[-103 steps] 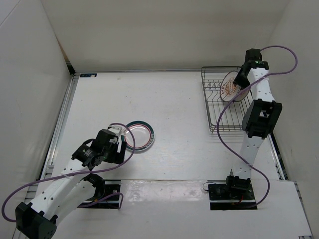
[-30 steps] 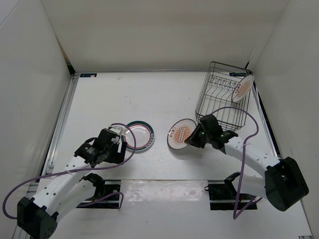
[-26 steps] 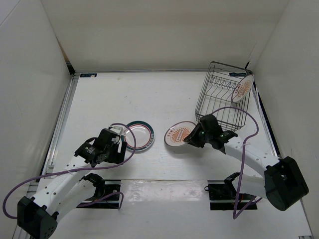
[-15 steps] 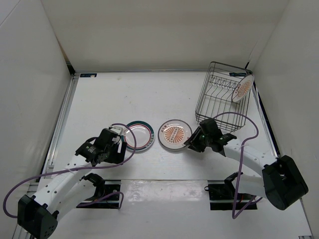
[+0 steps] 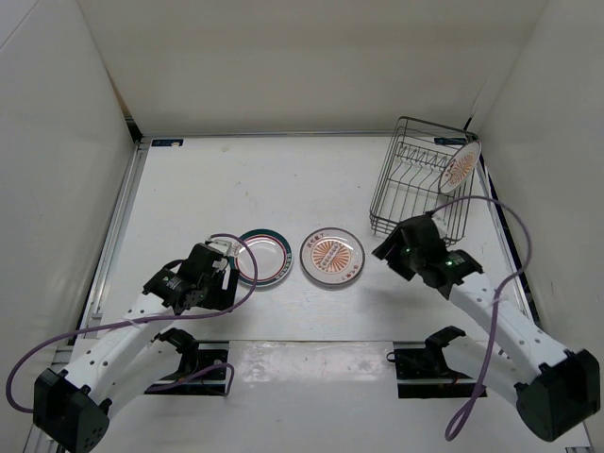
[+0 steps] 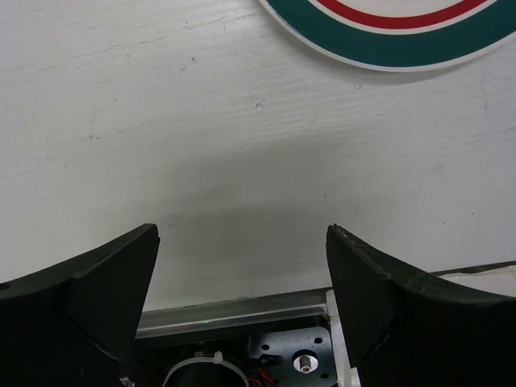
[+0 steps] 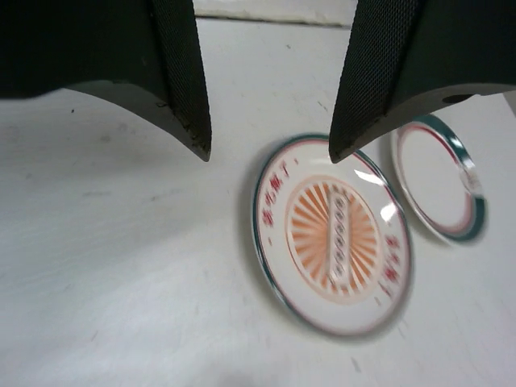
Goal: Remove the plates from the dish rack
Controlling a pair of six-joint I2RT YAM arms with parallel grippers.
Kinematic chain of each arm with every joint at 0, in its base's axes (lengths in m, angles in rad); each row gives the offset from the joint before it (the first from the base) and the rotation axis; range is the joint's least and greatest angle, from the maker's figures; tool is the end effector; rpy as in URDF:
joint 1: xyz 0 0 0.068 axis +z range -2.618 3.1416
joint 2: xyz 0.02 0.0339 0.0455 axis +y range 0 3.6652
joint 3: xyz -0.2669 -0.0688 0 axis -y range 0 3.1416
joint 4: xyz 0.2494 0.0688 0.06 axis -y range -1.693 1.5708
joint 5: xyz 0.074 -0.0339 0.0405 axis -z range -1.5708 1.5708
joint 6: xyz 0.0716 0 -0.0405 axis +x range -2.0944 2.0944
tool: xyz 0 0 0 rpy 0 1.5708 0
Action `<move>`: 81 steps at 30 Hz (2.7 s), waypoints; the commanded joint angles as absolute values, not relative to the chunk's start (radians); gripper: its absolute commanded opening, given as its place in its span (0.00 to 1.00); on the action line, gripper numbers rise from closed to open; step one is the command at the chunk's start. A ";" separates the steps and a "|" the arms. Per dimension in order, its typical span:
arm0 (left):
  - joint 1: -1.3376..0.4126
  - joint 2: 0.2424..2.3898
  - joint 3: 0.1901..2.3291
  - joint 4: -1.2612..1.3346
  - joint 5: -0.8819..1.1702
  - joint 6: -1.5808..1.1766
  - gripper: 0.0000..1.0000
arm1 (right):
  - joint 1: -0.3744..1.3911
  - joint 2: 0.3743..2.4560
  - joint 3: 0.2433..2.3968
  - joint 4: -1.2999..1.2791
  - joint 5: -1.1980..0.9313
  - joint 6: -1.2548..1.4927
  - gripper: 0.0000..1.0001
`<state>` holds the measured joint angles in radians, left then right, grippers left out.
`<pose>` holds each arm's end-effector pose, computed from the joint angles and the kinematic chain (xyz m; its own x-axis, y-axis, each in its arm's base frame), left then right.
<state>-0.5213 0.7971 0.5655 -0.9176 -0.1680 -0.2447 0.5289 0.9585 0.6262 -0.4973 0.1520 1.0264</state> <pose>0.1353 -0.0639 0.1736 -0.8722 0.2255 -0.4340 0.2271 0.9726 0.0489 0.1951 0.1015 0.2005 -0.6810 0.5814 -0.4452 0.3322 0.7871 0.5197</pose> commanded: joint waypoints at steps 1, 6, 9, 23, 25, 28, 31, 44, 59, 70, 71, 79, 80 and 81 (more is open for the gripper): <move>-0.523 0.793 0.598 -0.919 -0.181 -0.252 0.96 | 0.471 0.891 0.759 -0.687 0.392 0.940 0.63; -0.525 0.789 0.601 -0.922 -0.179 -0.252 0.96 | 0.353 0.894 0.811 -0.735 0.437 1.009 0.60; -0.523 0.782 0.598 -0.919 -0.179 -0.250 0.96 | 0.292 0.966 0.801 -0.716 0.371 1.103 0.58; -0.523 0.801 0.600 -0.919 -0.161 -0.245 0.96 | 0.196 0.943 0.756 -0.500 0.393 1.281 0.58; -0.525 0.804 0.603 -0.919 -0.156 -0.245 0.96 | 0.184 0.965 0.776 -0.483 0.399 1.275 0.59; -0.523 0.805 0.603 -0.917 -0.155 -0.244 0.96 | 0.167 1.050 0.822 -0.491 0.367 1.293 0.59; -0.523 0.804 0.601 -0.919 -0.153 -0.244 0.96 | 0.149 1.101 0.830 -0.460 0.351 1.330 0.59; -0.523 0.818 0.603 -0.919 -0.146 -0.242 0.96 | 0.083 1.298 0.836 -0.397 0.213 1.350 0.59; -0.523 0.825 0.603 -0.916 -0.141 -0.241 0.96 | 0.011 1.166 0.818 -0.535 0.250 1.147 0.11; -0.523 0.841 0.606 -0.919 -0.138 -0.241 0.96 | -0.066 1.123 0.749 -0.489 0.222 1.271 0.03; -0.525 0.841 0.604 -0.919 -0.138 -0.241 0.96 | -0.072 1.120 0.741 -0.485 0.236 1.287 0.02; -0.523 0.842 0.606 -0.919 -0.140 -0.241 0.96 | -0.117 1.103 0.758 -0.503 0.293 1.394 0.00; -0.523 0.845 0.606 -0.917 -0.138 -0.241 0.96 | -0.120 1.103 0.765 -0.502 0.298 1.390 0.00; -0.526 0.845 0.604 -0.919 -0.137 -0.239 0.96 | -0.130 1.111 0.773 -0.511 0.301 1.384 0.00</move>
